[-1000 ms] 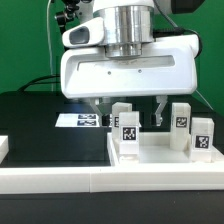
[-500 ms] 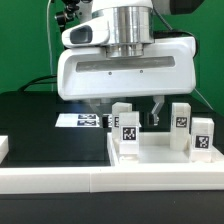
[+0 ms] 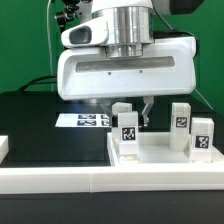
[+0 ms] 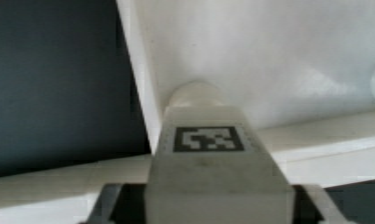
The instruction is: Assemble square table
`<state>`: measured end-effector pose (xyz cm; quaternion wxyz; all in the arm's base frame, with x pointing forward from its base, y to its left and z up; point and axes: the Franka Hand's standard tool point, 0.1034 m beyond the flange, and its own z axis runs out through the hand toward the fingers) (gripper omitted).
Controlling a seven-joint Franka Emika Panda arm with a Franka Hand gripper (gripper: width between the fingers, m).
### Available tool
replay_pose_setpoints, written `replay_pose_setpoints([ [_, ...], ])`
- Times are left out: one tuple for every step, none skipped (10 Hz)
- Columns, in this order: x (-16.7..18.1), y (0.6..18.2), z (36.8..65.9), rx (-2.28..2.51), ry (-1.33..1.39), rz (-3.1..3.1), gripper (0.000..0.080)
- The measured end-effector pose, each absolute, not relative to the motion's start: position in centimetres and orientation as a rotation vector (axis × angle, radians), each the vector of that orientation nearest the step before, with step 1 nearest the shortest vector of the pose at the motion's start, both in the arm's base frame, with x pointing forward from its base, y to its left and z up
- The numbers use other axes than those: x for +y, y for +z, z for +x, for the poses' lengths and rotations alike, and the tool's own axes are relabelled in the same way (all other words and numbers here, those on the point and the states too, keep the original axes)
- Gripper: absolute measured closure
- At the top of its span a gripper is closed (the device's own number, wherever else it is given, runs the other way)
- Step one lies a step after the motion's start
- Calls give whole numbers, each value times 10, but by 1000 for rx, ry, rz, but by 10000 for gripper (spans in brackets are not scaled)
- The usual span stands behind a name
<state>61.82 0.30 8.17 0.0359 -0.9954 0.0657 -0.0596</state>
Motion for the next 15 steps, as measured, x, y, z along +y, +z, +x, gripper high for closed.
replay_pose_setpoints([
  [3, 82, 618, 307, -179, -3043, 511],
  [3, 82, 618, 398, -176, -3028, 511],
  [3, 81, 618, 633, -164, -2976, 511],
  [3, 81, 618, 789, -163, -2933, 511],
  [3, 80, 618, 920, -166, -2887, 511],
  [3, 80, 618, 1115, -154, -2809, 511],
  [3, 80, 618, 1239, -145, -2751, 511],
  [2, 80, 618, 1332, -138, -2702, 511],
  [1, 79, 618, 1444, -128, -2635, 511],
  [-1, 79, 619, 1525, -125, -2576, 509],
  [-4, 79, 620, 1619, -125, -2504, 509],
  [-4, 78, 620, 1716, -115, -2434, 509],
  [-4, 78, 619, 1826, -103, -2352, 509],
  [-4, 78, 619, 1897, -93, -2292, 509],
  [-4, 78, 619, 1987, -82, -2212, 509],
])
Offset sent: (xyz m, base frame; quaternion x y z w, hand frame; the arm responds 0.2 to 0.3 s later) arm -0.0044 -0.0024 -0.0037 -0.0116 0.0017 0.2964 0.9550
